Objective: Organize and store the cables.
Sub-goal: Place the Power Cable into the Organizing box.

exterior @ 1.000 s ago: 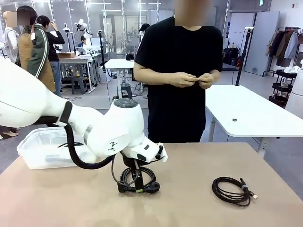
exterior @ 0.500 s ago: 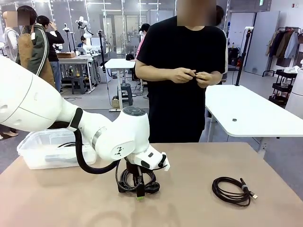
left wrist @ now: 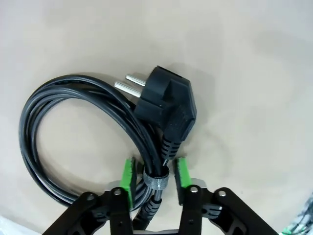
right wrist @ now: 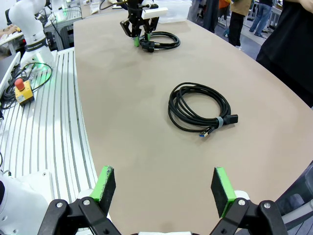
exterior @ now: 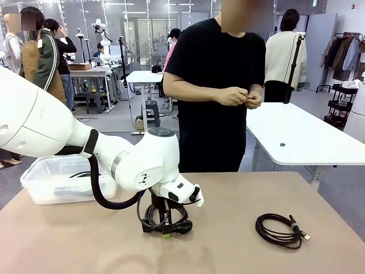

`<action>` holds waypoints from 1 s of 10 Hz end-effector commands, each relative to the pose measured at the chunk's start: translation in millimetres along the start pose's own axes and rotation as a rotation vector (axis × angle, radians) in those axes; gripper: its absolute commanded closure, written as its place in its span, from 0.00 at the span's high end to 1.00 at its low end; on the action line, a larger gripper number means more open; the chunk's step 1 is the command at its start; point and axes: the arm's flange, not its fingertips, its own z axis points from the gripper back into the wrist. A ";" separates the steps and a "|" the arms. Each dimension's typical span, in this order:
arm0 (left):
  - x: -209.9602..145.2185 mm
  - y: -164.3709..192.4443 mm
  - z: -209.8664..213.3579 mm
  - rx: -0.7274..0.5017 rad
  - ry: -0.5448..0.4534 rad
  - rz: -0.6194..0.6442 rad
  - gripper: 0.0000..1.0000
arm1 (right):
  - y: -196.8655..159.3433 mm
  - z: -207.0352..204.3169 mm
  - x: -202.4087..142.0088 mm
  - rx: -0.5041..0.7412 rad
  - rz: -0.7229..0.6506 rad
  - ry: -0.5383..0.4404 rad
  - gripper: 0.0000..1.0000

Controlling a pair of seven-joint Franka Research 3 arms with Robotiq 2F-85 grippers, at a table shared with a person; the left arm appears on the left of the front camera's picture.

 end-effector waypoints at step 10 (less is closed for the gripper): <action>-58.4 -16.1 136.8 -0.065 -0.101 -0.224 0.00 | 0.1 0.9 2.6 -0.006 0.002 -0.012 1.00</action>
